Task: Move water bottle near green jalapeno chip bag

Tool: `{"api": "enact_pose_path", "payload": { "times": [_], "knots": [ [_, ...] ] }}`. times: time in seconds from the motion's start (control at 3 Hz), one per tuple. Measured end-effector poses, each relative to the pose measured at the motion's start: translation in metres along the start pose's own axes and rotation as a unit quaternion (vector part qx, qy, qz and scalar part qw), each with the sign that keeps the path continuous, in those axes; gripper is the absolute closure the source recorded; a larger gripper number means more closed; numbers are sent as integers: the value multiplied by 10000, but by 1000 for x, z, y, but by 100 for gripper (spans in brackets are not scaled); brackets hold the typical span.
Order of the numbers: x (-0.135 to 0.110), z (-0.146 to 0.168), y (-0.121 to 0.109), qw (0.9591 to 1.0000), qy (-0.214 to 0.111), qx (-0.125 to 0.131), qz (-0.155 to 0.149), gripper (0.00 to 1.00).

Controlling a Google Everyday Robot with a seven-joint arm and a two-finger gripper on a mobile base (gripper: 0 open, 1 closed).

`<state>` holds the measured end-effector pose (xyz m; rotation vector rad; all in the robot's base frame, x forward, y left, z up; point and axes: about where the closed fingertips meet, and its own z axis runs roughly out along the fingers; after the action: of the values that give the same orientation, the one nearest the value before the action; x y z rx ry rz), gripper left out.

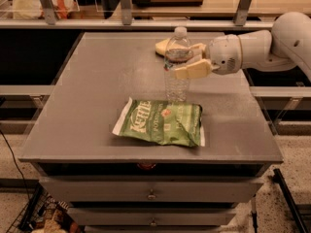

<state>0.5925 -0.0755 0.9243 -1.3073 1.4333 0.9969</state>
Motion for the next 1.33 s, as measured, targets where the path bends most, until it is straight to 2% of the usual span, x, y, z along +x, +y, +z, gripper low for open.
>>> {"api": "enact_pose_path", "payload": {
  "times": [1.0, 1.33],
  "knots": [
    [6, 3, -4, 9999, -115, -47, 47, 14],
    [6, 1, -4, 9999, -94, -30, 25, 0]
  ]
}}
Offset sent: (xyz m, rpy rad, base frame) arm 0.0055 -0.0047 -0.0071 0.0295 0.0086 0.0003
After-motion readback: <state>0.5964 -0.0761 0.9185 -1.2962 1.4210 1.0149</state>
